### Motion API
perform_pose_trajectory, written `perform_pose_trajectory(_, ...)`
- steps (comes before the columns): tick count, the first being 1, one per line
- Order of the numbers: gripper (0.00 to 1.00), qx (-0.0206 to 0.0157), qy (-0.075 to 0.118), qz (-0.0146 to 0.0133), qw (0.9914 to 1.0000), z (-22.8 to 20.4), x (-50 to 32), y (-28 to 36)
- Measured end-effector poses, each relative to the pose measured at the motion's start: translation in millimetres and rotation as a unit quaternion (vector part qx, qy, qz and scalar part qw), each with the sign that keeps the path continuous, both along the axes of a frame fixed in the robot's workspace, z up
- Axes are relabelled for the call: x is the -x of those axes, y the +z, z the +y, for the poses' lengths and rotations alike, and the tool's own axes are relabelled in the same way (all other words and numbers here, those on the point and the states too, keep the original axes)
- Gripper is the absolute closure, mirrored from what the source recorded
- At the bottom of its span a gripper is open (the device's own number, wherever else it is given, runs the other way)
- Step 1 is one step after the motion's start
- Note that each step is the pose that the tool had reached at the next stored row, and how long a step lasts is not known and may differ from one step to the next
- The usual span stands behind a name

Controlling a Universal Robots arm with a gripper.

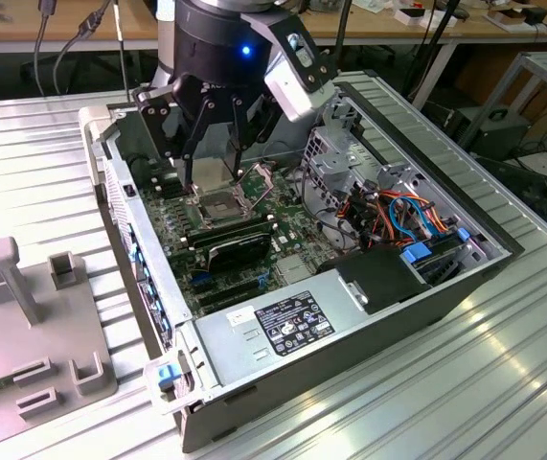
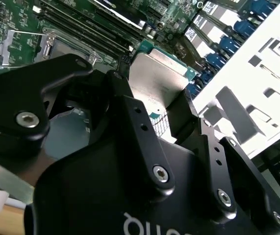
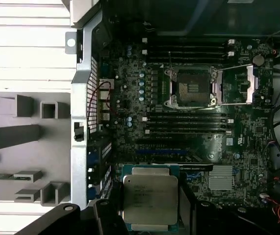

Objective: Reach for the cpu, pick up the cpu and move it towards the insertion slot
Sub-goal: 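Pick up the cpu and move it towards the insertion slot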

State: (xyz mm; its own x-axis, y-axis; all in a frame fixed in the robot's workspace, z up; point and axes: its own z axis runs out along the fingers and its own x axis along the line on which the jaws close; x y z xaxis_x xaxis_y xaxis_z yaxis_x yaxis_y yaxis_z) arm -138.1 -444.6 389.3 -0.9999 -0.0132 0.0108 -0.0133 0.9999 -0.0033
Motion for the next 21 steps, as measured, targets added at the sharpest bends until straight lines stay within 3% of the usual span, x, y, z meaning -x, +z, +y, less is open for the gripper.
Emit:
perform_pose_trajectory(7, 0.45, 0.0000, 0.000, 0.0000, 1.00000, 2.5, -13.0, -0.3)
perform_pose_trajectory(15, 0.45, 0.0001, 0.000, 0.0000, 1.00000, 11.5, -28.8, -0.9)
perform_pose_trajectory(21, 0.45, -0.0001, -0.012, 0.0000, 0.99993, 13.9, -40.4, -2.4)
